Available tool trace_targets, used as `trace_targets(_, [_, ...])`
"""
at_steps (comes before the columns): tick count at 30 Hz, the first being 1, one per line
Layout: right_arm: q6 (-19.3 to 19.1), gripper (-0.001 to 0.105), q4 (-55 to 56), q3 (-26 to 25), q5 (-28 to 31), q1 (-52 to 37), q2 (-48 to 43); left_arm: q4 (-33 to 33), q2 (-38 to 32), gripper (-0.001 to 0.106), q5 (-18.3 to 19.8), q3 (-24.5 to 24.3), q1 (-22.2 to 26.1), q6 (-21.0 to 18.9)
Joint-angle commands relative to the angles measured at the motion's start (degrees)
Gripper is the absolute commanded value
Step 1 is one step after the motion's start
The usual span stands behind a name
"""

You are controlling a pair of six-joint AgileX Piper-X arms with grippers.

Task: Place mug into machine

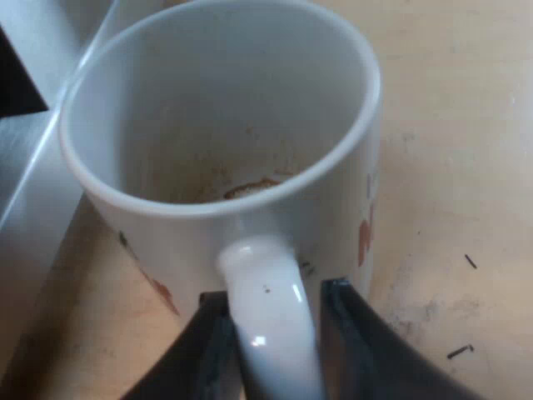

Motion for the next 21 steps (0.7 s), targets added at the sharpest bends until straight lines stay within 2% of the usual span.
trace_targets(1, [-0.49,0.007,-0.77,-0.41,-0.58,-0.28,0.07,-0.05,0.02,0.079,-0.03,-0.32,-0.26,-0.26])
trace_targets(4, [-0.49,0.000,-0.77,-0.41,-0.58,-0.28,0.07,-0.05,0.02,0.079,-0.03,-0.32,-0.26,-0.26])
trace_targets(13, [-0.49,0.000,4.95,-0.30,-0.58,-0.28,-3.84,-0.05,0.02,0.079,-0.03,-0.32,-0.26,-0.26])
trace_targets(21, [-0.49,0.000,16.40,-0.30,-0.58,-0.28,-15.27,-0.05,0.02,0.079,-0.03,-0.32,-0.26,-0.26])
